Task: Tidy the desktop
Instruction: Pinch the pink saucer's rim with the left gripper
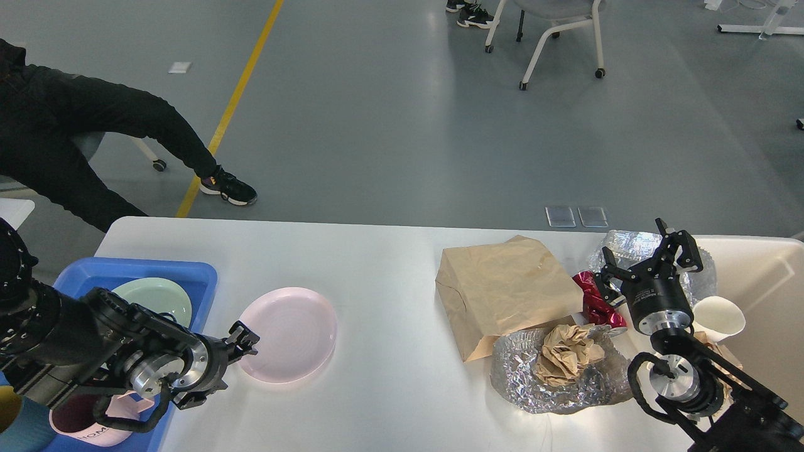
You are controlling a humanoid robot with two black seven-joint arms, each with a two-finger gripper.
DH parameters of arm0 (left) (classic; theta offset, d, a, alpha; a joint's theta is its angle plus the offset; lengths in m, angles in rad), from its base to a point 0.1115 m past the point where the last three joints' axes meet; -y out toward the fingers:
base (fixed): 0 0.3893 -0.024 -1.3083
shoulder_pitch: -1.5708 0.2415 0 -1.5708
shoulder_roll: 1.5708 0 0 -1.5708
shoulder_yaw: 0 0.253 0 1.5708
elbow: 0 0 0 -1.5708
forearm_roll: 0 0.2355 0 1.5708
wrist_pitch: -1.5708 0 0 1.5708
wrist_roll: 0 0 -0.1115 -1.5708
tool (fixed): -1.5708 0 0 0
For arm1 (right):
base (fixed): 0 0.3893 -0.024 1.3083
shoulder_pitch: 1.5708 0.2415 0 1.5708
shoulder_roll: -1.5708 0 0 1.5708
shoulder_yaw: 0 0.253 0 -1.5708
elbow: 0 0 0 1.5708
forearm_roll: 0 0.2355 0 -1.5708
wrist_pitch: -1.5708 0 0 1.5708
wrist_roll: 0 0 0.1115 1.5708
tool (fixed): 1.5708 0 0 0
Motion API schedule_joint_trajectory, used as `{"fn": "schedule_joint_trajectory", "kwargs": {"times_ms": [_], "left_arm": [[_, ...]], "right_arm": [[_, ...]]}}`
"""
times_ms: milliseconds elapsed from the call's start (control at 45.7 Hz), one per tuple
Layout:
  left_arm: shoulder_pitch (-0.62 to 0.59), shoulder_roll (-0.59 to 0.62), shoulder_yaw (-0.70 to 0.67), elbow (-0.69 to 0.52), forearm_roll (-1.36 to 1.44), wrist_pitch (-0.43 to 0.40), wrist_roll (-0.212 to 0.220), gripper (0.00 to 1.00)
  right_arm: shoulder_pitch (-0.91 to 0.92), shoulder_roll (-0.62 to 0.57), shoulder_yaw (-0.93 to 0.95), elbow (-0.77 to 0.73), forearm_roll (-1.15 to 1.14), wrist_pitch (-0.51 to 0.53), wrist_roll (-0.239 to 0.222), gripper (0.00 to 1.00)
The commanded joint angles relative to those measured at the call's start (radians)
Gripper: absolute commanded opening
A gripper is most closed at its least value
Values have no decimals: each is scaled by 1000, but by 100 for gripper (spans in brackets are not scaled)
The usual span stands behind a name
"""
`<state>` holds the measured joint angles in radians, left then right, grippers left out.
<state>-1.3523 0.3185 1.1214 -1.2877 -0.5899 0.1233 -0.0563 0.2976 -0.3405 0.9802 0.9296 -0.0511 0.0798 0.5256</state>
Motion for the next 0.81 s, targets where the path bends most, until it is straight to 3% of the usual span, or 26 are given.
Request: {"fn": "schedule_joint_trajectory", "kwargs": {"times_ms": [0, 372, 788], "left_arm": [[12, -1, -2, 19, 2, 1, 3, 66], [44, -15, -40, 47, 27, -4, 10, 46], [64, -16, -43, 48, 27, -7, 10, 37]], "right_arm": [[0, 0, 0, 0, 0, 0, 1, 100], [0, 0, 0, 0, -1, 0, -1, 100], [0, 0, 0, 0, -1, 0, 1, 100]]}}
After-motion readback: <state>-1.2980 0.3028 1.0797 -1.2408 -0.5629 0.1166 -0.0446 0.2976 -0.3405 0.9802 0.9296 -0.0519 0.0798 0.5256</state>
